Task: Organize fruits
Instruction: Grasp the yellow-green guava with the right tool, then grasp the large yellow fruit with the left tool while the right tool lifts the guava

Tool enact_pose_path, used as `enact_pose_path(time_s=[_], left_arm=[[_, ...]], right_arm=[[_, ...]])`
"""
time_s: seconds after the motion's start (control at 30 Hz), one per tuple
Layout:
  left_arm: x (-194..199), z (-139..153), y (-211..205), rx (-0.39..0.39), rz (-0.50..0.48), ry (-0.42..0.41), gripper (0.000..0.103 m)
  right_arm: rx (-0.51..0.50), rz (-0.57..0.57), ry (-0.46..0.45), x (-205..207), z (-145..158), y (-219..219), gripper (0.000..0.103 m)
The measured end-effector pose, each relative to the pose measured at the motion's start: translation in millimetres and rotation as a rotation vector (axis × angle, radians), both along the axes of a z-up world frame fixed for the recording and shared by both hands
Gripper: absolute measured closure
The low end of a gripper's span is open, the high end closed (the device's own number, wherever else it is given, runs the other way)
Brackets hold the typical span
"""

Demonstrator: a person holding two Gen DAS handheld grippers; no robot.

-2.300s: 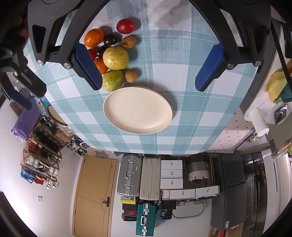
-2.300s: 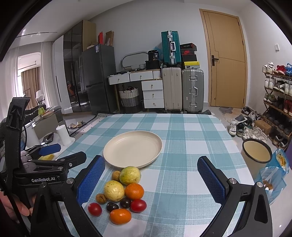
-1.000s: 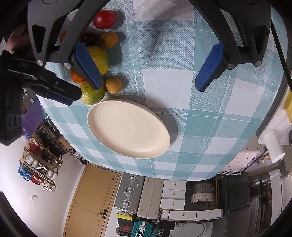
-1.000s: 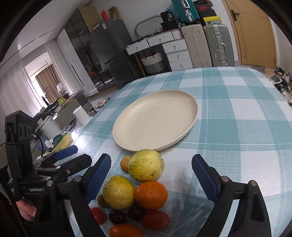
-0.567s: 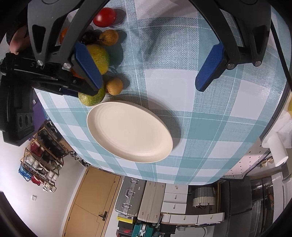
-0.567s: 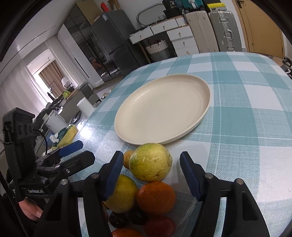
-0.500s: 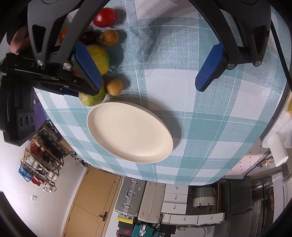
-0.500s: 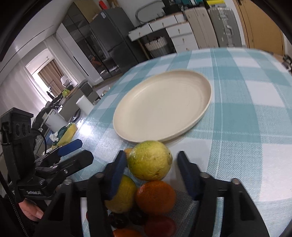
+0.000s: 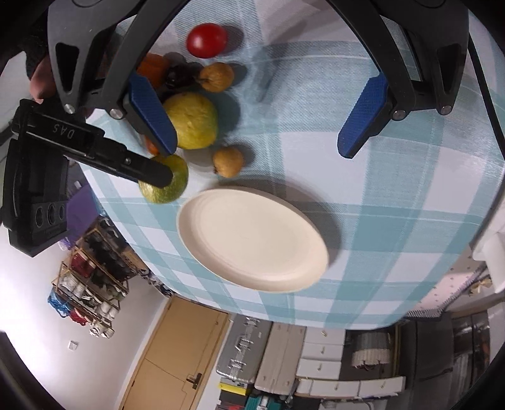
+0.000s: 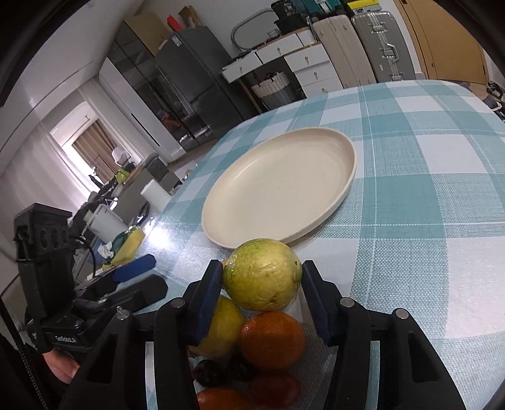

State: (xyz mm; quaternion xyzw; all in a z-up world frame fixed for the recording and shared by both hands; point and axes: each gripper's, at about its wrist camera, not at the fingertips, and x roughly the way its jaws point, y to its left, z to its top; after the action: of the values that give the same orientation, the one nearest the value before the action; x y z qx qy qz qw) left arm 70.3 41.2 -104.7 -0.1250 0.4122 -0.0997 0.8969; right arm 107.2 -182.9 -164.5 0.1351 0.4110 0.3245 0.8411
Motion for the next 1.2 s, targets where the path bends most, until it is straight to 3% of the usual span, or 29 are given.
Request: enact_pose_path(time_s=[0.4,0.57,0.8,0.97,1.0,1.03,1.2], left_arm=[[12,-16,-26,-0.076,-0.106,0.112,0.002],[17,-24,-33,-0.095,-0.122,0.146,0.008],[21,-29,-37,-0.143,-0.156,0.164,0.020],[22,-31,-37,-0.212,-0.184,0.177,0.041],[21,-31,-37,-0.217,-0.192,0.177,0.053],[22,-32,-39,-0.224,-0.207,0.181,0.055],[23,-31,-40,-0.227,-0.223,0.176,0.056]], right_arm=[[0.071,-0.051,-0.069,-12,12,-31,0.051],[0.086,-0.059,-0.088,-15,14,-40,0.051],[0.092,-0.057,-0.098,-20,14,-45,0.051],[0.094,-0.056,-0.094,-19,14,-45,0.051],[0.094,-0.057,-0.092,-20,14,-45,0.051],[0.093,-0.058,-0.091,-19,13,-45,0.051],[0.086,-0.057,-0.091,-18,14,-45,0.051]])
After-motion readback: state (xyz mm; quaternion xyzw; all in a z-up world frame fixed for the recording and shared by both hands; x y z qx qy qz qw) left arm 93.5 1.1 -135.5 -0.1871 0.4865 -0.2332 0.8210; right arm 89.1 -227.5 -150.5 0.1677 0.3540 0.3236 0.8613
